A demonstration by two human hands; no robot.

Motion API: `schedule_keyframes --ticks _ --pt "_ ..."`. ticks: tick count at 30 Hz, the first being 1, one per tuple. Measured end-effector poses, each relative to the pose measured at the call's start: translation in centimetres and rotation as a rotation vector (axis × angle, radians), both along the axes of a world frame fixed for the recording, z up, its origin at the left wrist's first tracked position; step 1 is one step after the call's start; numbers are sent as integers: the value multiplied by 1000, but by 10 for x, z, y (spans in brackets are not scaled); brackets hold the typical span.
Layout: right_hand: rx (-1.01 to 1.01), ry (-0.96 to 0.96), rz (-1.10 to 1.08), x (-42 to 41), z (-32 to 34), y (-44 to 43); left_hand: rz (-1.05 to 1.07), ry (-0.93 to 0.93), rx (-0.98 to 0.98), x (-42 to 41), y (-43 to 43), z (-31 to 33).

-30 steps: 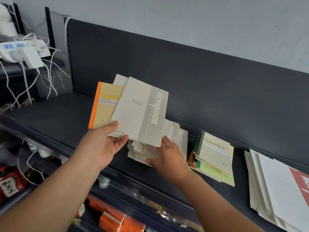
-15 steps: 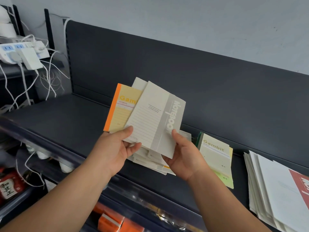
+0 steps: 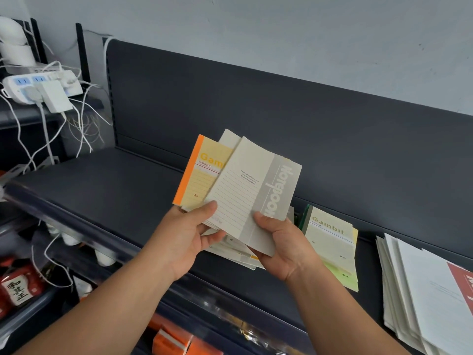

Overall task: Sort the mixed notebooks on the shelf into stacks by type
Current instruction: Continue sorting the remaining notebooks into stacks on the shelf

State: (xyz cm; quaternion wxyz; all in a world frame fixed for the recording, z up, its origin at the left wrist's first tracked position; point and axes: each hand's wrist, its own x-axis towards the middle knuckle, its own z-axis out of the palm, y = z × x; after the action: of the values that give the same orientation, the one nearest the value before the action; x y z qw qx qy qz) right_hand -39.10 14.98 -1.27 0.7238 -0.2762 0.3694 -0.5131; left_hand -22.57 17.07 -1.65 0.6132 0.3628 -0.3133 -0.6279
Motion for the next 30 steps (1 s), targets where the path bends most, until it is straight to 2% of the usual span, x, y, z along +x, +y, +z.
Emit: schedule_keyframes --ticks 7,11,16,20,25,30 --pt "-32 39 -25 -9 -3 -3 -165 -78 -27 14 3 10" --pt "-78 131 -71 -18 -9 -7 -276 -205 -49 23 5 18" --pt "-104 176 -112 -21 -17 -9 -74 -502 -109 8 6 5" --pt "-139 216 -153 -23 -20 -10 14 -631 -198 1 10 -1" --pt "-175 274 -205 -24 -23 -11 48 -638 -222 -1 10 -3" --pt "-207 382 -246 -26 -27 -15 122 -534 -102 0 5 -5"
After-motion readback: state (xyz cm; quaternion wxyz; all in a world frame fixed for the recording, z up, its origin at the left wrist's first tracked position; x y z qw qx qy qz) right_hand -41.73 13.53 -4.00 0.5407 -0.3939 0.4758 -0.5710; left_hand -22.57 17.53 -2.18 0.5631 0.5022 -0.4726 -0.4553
